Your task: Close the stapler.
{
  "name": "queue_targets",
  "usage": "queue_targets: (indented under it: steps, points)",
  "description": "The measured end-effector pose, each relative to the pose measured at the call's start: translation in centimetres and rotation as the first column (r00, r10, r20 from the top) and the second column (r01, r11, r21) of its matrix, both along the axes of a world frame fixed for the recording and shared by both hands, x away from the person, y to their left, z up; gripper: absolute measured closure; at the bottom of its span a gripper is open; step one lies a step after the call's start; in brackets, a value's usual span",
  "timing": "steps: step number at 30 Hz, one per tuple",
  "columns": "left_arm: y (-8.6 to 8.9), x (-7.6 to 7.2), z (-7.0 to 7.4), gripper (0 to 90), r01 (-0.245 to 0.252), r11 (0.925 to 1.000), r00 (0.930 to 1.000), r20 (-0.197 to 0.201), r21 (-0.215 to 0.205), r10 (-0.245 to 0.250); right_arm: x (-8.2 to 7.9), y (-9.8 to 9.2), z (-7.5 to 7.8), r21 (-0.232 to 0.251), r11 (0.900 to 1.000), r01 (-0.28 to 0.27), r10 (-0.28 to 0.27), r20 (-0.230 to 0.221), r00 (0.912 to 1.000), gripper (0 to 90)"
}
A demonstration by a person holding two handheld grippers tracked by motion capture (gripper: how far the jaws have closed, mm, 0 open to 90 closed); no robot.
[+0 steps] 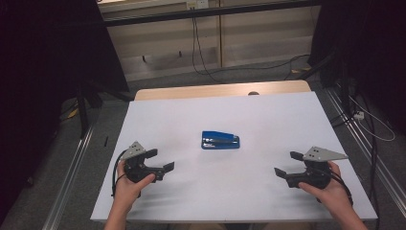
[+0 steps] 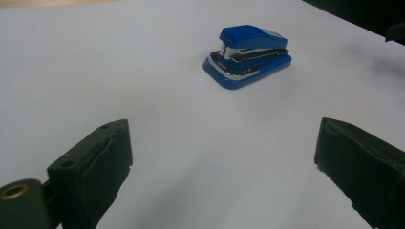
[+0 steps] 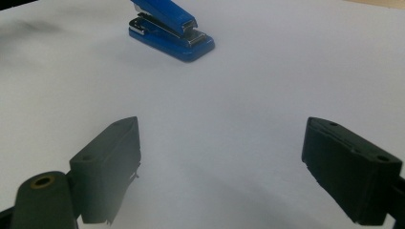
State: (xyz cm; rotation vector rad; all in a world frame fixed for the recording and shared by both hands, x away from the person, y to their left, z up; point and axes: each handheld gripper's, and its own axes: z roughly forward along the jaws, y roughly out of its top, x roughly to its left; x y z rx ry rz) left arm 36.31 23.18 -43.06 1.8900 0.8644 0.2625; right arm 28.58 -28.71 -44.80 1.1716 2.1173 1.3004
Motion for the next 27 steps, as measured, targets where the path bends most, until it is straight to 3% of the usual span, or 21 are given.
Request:
queue_targets:
  steps: [14, 27]
  points:
    - [0.45, -0.34, -0.16, 5.6, -0.009, 0.9990, 0.9999, 0.010, 0.043, 0.009, -0.20, 0.04, 0.19, 0.000, 1.000, -0.001, 0.001, 0.009, 1.0000, 12.4]
    - [0.61, -0.59, -0.10, 5.6, -0.002, 0.9987, 0.9999, 0.011, 0.051, 0.002, -0.40, -0.06, 0.17, -0.006, 1.000, -0.002, 0.002, 0.010, 1.0000, 12.2]
